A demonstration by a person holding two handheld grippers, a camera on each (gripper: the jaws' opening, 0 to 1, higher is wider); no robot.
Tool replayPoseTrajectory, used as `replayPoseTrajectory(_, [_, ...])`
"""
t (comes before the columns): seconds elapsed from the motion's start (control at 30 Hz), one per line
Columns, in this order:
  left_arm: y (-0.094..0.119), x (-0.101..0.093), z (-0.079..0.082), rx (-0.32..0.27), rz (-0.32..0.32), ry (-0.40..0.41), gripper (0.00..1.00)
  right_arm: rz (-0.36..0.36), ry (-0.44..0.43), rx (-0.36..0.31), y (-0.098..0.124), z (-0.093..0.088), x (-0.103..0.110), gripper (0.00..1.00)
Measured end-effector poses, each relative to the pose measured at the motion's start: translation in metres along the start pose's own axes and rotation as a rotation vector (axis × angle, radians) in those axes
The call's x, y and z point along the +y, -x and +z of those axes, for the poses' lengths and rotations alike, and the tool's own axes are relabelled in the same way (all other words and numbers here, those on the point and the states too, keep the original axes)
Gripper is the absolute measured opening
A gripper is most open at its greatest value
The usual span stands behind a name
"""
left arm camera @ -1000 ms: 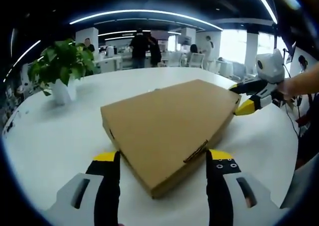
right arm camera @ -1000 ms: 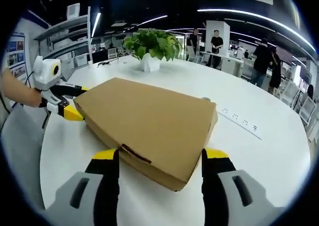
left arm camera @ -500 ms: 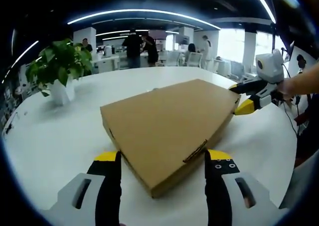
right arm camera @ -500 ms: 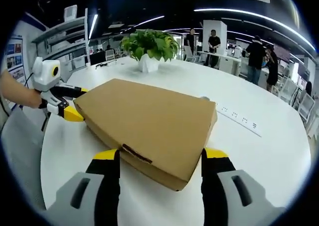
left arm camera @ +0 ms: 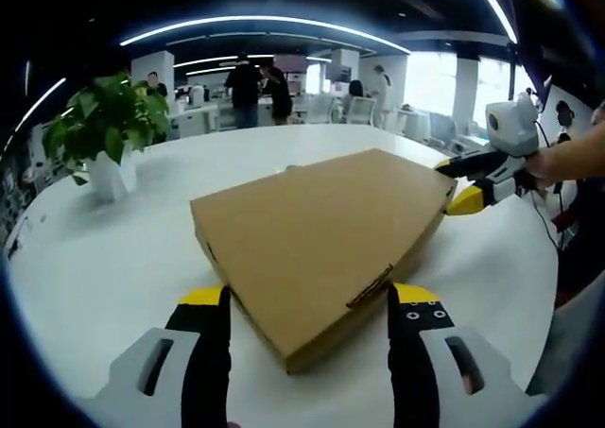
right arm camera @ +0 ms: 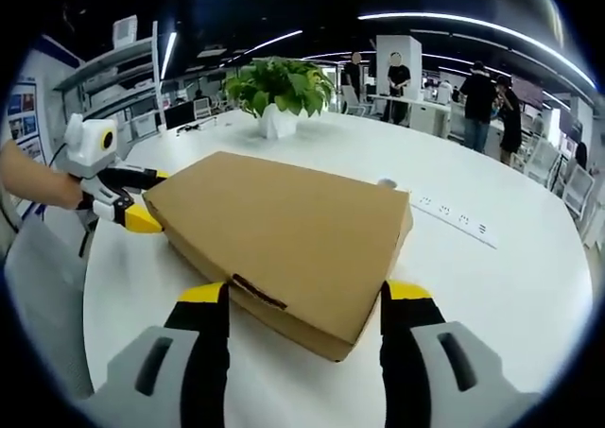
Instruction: Operate the shoe box by opening the lid, removing the specified soft item, and placing it in the target area until the item is outside and the box remains undamaged.
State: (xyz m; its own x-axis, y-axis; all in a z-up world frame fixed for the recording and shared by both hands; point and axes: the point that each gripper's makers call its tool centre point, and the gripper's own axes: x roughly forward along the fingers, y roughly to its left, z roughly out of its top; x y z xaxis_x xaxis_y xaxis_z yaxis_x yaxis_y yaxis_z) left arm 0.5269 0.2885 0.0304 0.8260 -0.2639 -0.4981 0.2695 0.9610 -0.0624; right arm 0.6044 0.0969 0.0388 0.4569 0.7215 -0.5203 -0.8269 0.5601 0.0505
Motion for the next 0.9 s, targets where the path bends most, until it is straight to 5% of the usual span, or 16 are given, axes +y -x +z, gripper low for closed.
replayPoseTrajectory(0.9, [0.011,0.01,-0.006,0.032,-0.061,-0.026,0.67,-0.032,-0.05,0.003,0.009,-0.005,0.024,0.56])
